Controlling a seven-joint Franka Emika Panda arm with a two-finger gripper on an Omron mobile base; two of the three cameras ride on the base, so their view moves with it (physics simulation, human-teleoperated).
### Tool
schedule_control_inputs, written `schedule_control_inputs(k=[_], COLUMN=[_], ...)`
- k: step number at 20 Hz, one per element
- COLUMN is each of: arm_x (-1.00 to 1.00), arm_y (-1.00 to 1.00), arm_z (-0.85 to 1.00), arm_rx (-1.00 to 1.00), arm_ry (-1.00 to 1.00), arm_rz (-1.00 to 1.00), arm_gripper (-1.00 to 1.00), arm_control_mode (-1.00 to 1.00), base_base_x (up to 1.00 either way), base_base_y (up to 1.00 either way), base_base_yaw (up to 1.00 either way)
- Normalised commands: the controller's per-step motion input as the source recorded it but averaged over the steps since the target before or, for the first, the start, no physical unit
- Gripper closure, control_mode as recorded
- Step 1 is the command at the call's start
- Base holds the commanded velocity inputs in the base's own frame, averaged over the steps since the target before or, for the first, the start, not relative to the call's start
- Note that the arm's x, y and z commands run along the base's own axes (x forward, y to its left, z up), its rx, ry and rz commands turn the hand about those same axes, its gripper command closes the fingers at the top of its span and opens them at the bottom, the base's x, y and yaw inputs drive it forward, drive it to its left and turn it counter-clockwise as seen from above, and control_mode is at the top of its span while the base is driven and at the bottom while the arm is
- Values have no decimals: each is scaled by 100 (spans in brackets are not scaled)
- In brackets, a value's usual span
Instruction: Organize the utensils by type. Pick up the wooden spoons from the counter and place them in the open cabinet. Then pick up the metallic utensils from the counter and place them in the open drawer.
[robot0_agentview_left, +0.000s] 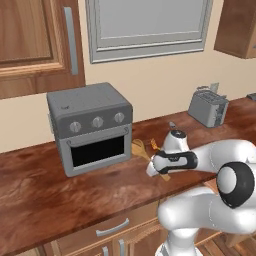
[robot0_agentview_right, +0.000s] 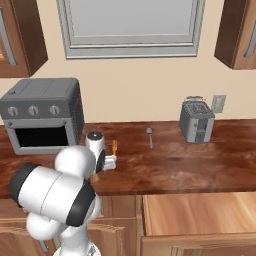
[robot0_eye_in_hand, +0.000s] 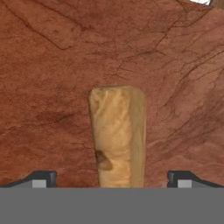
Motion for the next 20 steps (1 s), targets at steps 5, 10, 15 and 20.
schedule_control_inputs(k=[5,10,15,20], arm_x=[0,0,0,-42], arm_y=[29,25,1,-1], arm_z=[-55,-59,-67,-50], arm_rx=[-6,-6,0,8], arm_ry=[0,0,0,-2], arm_rz=[-1,-1,-2,-6], arm_gripper=[-100,100,100,100], arm_control_mode=[-100,-100,-100,-100], base_base_x=[0,0,0,0], base_base_y=[0,0,0,0], base_base_yaw=[0,0,0,0])
